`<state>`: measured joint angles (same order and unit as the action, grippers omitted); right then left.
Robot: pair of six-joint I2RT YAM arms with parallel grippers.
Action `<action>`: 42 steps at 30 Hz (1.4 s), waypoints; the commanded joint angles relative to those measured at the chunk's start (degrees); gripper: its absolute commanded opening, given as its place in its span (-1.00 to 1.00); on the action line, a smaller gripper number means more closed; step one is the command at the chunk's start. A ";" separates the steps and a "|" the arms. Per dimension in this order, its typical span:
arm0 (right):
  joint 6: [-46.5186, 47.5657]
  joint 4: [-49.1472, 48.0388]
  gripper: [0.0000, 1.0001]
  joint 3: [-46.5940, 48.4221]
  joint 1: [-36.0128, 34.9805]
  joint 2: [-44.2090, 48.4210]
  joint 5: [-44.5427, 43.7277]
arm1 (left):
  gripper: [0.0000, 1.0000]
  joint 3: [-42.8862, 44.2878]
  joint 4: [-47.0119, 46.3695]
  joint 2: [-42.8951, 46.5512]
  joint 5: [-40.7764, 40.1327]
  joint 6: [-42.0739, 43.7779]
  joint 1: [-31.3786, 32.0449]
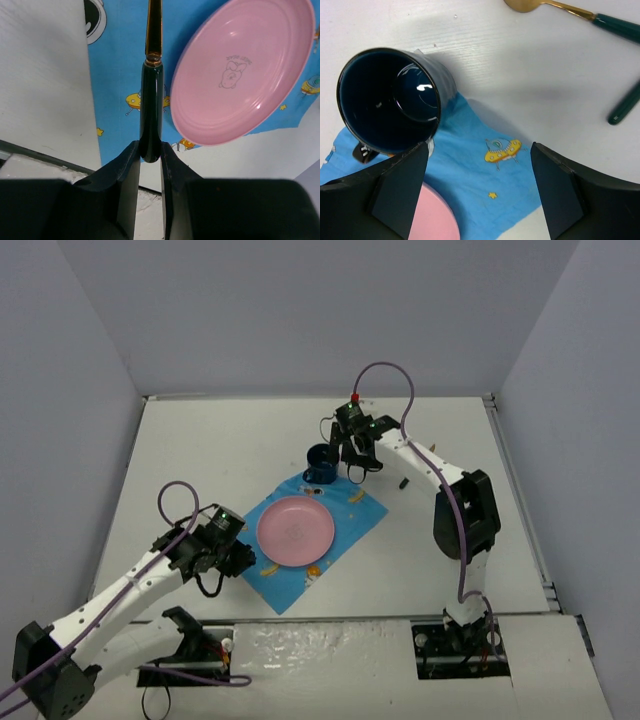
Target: Set the dinner table for one person
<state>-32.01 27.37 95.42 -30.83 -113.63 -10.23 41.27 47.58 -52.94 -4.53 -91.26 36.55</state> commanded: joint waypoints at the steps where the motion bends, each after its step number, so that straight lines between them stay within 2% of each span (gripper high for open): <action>1: -1.00 -2.67 0.60 -3.97 -0.20 7.43 -2.71 | -1.00 1.09 -6.40 -2.12 2.03 -10.86 0.58; 7: -1.56 -2.91 0.59 -5.77 -0.14 11.52 -4.15 | -1.00 3.66 -7.47 -9.54 4.30 -8.49 0.54; 9: -1.51 -2.88 0.59 -5.54 -0.11 12.20 -4.01 | -1.00 3.76 -9.19 -12.73 7.36 -6.84 0.48; 15: -1.23 -2.94 0.58 -5.38 -0.02 11.34 -3.79 | -1.00 -0.69 -18.94 -19.28 15.53 -6.91 1.14; 17: -1.17 -2.94 0.58 -5.63 0.00 11.13 -3.76 | -1.00 -0.85 -18.32 -19.94 16.12 -6.76 2.30; 22: -0.95 -3.09 0.58 -6.89 0.55 11.24 -4.65 | -1.00 -0.55 -9.70 -16.21 13.24 -6.76 5.39; 28: -0.99 -4.21 0.57 -8.41 0.95 11.38 -4.21 | -1.00 -5.18 -7.85 -5.92 11.91 -7.63 5.55; 33: -0.95 -4.35 0.57 -8.32 1.03 10.88 -3.31 | -1.00 -8.41 -6.45 -0.84 10.16 -9.64 5.46; 42: -1.30 -4.78 0.53 -8.84 1.03 11.15 -3.30 | -1.00 -11.66 -13.89 -3.36 12.27 -8.69 5.55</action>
<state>-32.93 24.21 86.67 -30.04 -105.19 -12.62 29.09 38.47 -54.35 7.04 -99.70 42.00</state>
